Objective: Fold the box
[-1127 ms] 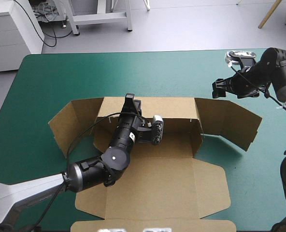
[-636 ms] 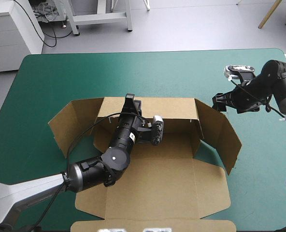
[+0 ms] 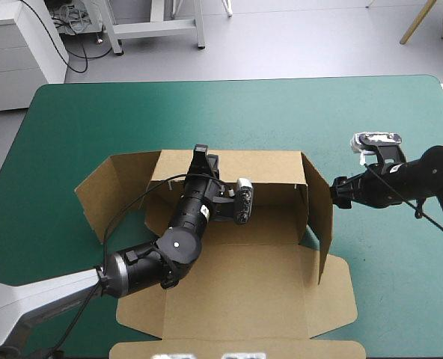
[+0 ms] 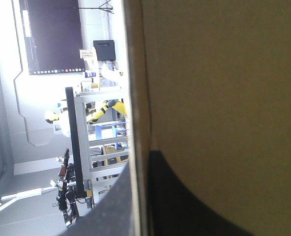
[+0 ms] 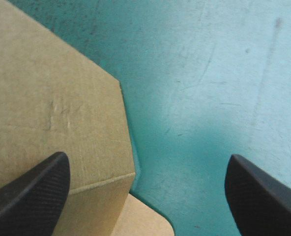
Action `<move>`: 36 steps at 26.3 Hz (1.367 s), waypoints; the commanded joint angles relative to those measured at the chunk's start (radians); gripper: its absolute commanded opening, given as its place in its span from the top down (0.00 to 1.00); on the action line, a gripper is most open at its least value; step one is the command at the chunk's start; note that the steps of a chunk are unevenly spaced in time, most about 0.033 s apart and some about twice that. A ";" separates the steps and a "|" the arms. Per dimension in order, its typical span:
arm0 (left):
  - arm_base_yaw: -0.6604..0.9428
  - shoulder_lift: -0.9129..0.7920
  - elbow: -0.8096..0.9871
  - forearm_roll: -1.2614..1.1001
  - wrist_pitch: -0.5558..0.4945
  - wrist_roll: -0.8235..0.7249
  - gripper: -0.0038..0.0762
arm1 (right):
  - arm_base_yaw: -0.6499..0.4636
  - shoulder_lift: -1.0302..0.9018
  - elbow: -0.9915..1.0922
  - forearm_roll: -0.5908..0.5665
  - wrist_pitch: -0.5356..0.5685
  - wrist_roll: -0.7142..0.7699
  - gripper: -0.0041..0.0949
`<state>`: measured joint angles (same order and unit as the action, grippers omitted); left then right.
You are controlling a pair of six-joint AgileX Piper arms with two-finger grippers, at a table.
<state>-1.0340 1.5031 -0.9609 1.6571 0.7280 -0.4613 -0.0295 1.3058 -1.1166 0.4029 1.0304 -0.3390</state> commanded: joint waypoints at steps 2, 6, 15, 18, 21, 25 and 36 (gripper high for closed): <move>-0.010 -0.040 -0.027 0.056 0.044 -0.006 0.96 | -0.007 -0.053 0.052 0.162 -0.053 -0.169 0.17; -0.010 -0.040 -0.027 0.056 0.044 -0.006 0.96 | -0.002 -0.076 0.100 0.215 -0.054 -0.255 0.17; -0.010 -0.040 -0.027 0.056 0.042 -0.006 0.96 | -0.001 -0.145 0.207 0.290 -0.071 -0.374 0.17; -0.010 -0.040 -0.027 0.056 0.044 -0.006 0.96 | 0.025 -0.145 0.229 0.299 -0.114 -0.401 0.17; -0.010 -0.040 -0.027 0.056 0.042 -0.006 0.96 | 0.095 -0.145 0.250 0.315 -0.181 -0.429 0.17; -0.010 -0.040 -0.027 0.056 0.043 -0.006 0.96 | 0.218 -0.145 0.261 0.302 -0.316 -0.398 0.17; -0.010 -0.040 -0.027 0.056 0.043 -0.006 0.96 | 0.457 -0.145 0.267 -0.016 -0.586 0.000 0.17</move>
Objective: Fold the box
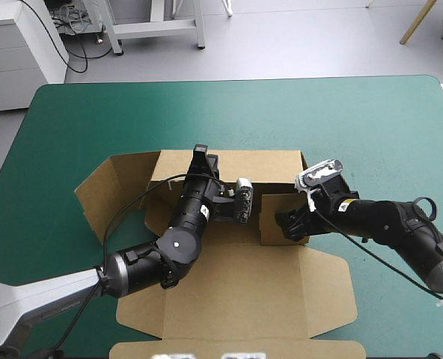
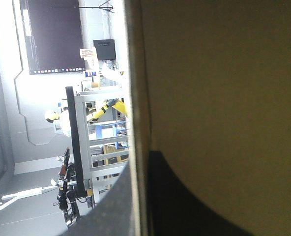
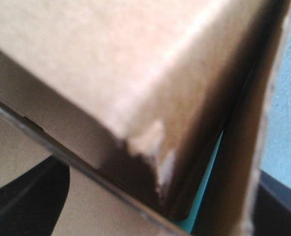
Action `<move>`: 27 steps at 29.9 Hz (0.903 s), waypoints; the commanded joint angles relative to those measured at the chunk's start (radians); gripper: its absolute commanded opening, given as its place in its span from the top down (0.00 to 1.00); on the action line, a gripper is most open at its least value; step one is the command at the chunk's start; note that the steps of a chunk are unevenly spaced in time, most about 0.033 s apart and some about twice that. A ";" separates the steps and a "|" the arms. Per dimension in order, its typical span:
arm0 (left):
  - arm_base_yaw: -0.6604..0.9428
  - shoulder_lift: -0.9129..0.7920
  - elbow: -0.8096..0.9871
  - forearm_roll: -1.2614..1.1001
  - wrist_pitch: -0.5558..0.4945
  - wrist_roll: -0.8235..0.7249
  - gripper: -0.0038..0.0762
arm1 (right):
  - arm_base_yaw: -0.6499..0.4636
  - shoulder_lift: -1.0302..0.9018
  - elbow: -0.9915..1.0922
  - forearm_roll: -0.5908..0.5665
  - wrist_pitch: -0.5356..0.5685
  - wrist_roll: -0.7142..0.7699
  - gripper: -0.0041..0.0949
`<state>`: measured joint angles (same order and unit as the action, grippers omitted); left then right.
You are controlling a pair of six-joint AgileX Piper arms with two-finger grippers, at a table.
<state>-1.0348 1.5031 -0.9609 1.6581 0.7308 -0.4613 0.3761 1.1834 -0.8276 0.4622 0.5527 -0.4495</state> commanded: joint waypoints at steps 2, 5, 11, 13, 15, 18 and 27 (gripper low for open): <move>-0.009 -0.040 -0.027 0.055 0.041 -0.006 0.96 | 0.095 -0.023 -0.023 -0.185 -0.144 0.244 0.17; -0.009 -0.040 -0.027 0.055 0.041 -0.006 0.96 | 0.148 -0.023 -0.023 -0.381 -0.157 0.461 0.19; -0.009 -0.040 -0.027 0.055 0.037 -0.006 0.96 | 0.249 -0.023 -0.023 -0.611 -0.188 0.722 0.38; -0.009 -0.040 -0.027 0.055 0.037 -0.006 0.96 | 0.275 -0.023 -0.023 -0.660 -0.200 0.784 0.49; -0.009 -0.040 -0.027 0.055 0.037 -0.006 0.96 | 0.298 -0.023 -0.023 -0.706 -0.209 0.836 0.66; -0.009 -0.040 -0.027 0.055 0.034 -0.006 0.96 | 0.308 -0.023 -0.023 -0.721 -0.211 0.853 0.88; -0.009 -0.040 -0.027 0.055 0.022 -0.002 0.93 | 0.308 -0.023 -0.023 -0.723 -0.211 0.866 0.97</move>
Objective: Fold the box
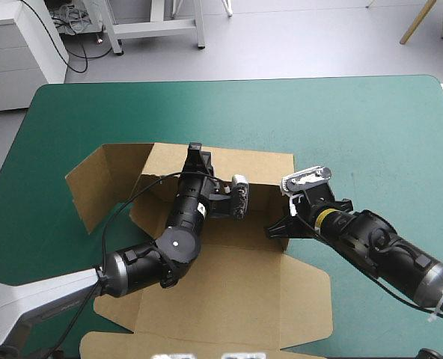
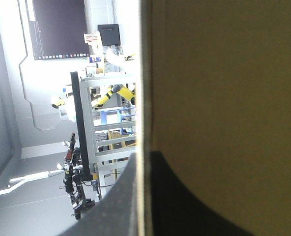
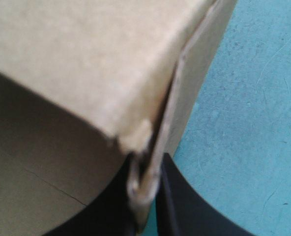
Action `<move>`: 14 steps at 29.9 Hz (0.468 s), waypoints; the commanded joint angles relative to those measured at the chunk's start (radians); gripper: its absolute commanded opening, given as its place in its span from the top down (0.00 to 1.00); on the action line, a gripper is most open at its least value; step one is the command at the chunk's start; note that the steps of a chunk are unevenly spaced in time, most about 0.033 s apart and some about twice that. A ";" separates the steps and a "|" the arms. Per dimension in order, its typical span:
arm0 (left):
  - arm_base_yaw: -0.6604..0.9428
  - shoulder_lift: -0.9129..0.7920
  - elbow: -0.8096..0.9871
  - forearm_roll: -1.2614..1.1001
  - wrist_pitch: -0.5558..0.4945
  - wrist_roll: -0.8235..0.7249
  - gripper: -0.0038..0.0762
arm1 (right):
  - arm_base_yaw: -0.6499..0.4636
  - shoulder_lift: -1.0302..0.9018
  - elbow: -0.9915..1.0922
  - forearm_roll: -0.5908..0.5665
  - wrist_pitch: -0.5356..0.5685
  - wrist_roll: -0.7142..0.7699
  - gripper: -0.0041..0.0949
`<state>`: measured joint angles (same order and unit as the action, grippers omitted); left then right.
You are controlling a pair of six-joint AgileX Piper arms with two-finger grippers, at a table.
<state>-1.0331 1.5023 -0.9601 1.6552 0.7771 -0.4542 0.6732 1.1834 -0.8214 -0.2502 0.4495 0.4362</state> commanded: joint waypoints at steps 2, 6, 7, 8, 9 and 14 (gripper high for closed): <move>-0.011 -0.040 -0.028 0.058 -0.024 -0.009 0.82 | 0.011 -0.023 -0.029 -0.010 -0.107 -0.020 0.97; -0.011 -0.040 -0.028 0.058 -0.024 -0.024 0.48 | 0.011 -0.023 -0.029 -0.022 -0.105 -0.014 0.97; -0.011 -0.040 -0.028 0.058 -0.024 -0.026 0.40 | 0.011 -0.023 -0.029 -0.024 -0.105 -0.013 0.97; -0.011 -0.040 -0.028 0.058 -0.024 -0.027 0.32 | 0.011 -0.023 -0.029 -0.029 -0.103 -0.009 0.97; -0.011 -0.040 -0.028 0.058 -0.020 -0.027 0.28 | 0.011 -0.021 -0.029 -0.031 -0.100 -0.005 0.97; -0.043 -0.040 -0.028 0.061 0.028 -0.027 0.26 | 0.011 -0.011 -0.037 -0.147 -0.066 0.112 0.97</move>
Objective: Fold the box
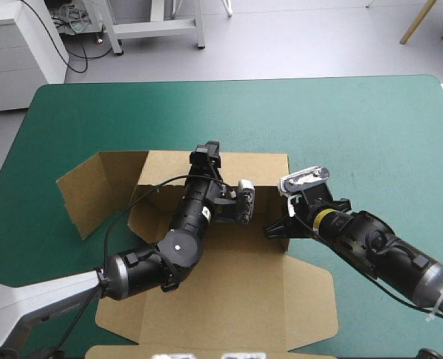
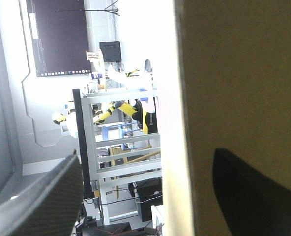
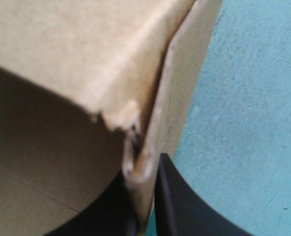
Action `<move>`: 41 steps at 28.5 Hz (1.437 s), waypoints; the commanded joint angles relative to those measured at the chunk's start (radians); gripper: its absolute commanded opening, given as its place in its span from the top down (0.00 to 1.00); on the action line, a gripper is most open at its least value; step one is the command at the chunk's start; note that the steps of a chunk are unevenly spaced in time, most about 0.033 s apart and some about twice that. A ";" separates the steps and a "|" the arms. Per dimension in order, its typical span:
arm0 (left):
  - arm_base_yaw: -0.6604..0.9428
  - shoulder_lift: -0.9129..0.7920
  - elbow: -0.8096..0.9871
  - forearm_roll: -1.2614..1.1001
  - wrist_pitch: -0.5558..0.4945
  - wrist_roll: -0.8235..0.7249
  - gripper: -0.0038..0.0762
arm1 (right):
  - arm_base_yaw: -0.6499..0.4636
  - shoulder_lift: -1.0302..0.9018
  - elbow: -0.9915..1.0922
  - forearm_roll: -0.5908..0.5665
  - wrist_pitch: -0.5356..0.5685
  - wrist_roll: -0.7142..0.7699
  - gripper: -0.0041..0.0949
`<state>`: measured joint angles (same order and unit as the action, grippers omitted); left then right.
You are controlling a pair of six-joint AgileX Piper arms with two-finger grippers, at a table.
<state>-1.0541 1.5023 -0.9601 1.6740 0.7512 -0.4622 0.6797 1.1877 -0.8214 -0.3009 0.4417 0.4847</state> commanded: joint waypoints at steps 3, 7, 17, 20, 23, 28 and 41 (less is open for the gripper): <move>-0.052 -0.040 -0.028 0.046 0.072 -0.019 0.26 | 0.004 -0.011 -0.061 -0.220 -0.001 0.166 0.97; -0.086 -0.040 -0.028 0.091 0.094 -0.019 0.26 | 0.004 0.003 -0.110 -0.365 0.086 0.259 0.97; -0.119 -0.040 -0.028 0.138 0.136 -0.038 0.26 | -0.071 0.100 -0.235 -0.478 0.158 0.284 0.97; -0.119 -0.040 -0.028 0.137 0.136 -0.038 0.26 | -0.119 0.137 -0.276 -0.475 0.156 0.263 0.97; -0.119 -0.040 -0.028 0.137 0.136 -0.038 0.26 | -0.150 0.165 -0.309 -0.463 0.156 0.216 0.97; -0.119 -0.040 -0.028 0.128 0.136 -0.038 0.33 | -0.163 0.190 -0.334 -0.423 0.151 0.170 0.97; -0.003 -0.040 -0.328 -0.746 0.090 0.436 0.94 | -0.163 0.195 -0.337 -0.365 0.145 0.166 0.97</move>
<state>-1.1150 1.5023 -1.1588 1.1562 0.8272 -0.1700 0.5219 1.4135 -1.1217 -0.6414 0.6291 0.6651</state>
